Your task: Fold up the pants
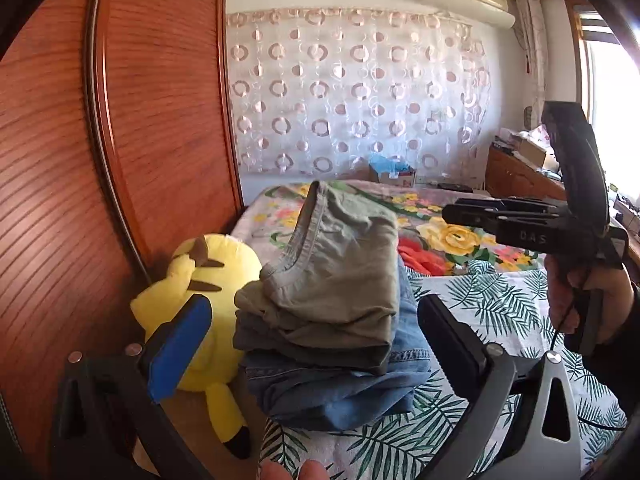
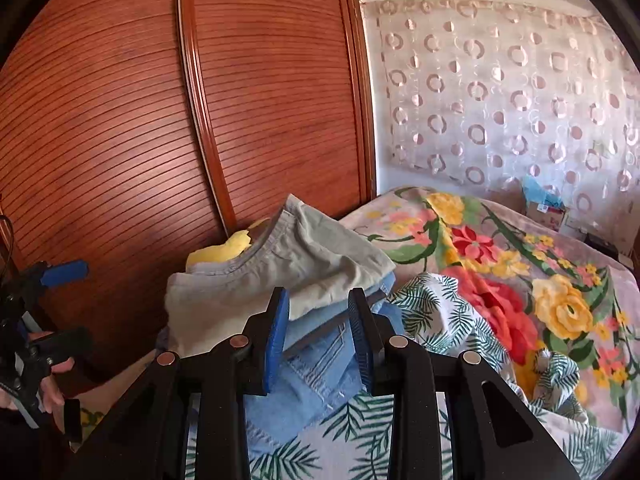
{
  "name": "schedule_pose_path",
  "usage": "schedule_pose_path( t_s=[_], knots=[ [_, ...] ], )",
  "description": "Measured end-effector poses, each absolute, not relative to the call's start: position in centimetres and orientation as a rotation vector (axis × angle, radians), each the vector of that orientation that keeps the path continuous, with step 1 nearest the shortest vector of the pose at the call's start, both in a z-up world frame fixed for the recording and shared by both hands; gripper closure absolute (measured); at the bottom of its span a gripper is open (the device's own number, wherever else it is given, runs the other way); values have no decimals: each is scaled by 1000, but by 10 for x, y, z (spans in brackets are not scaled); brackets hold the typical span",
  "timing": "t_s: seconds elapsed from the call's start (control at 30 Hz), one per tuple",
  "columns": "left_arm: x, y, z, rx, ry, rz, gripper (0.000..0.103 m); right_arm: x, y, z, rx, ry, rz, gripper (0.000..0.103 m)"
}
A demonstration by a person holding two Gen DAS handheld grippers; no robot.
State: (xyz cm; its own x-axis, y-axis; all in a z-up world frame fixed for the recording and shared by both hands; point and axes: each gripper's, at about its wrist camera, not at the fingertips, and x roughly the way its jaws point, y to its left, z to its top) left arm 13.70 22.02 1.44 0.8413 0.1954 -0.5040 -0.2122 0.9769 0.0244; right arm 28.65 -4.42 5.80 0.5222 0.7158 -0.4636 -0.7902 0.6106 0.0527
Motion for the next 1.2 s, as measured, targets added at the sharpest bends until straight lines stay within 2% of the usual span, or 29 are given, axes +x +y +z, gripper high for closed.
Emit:
schedule_pose_path(
  t_s=[0.13,0.47,0.87,1.2],
  knots=[
    [132,212,19,-23,521,217,0,267,-57,60,-170,464,895,69],
    [126,187,17,-12,520,179,0,220,-85,56,-149,444,815,43],
    [116,151,10,-15,538,126,0,155,-118,56,-128,439,690,33],
    [101,103,0,3,564,43,0,89,-162,52,-72,436,579,32]
  ],
)
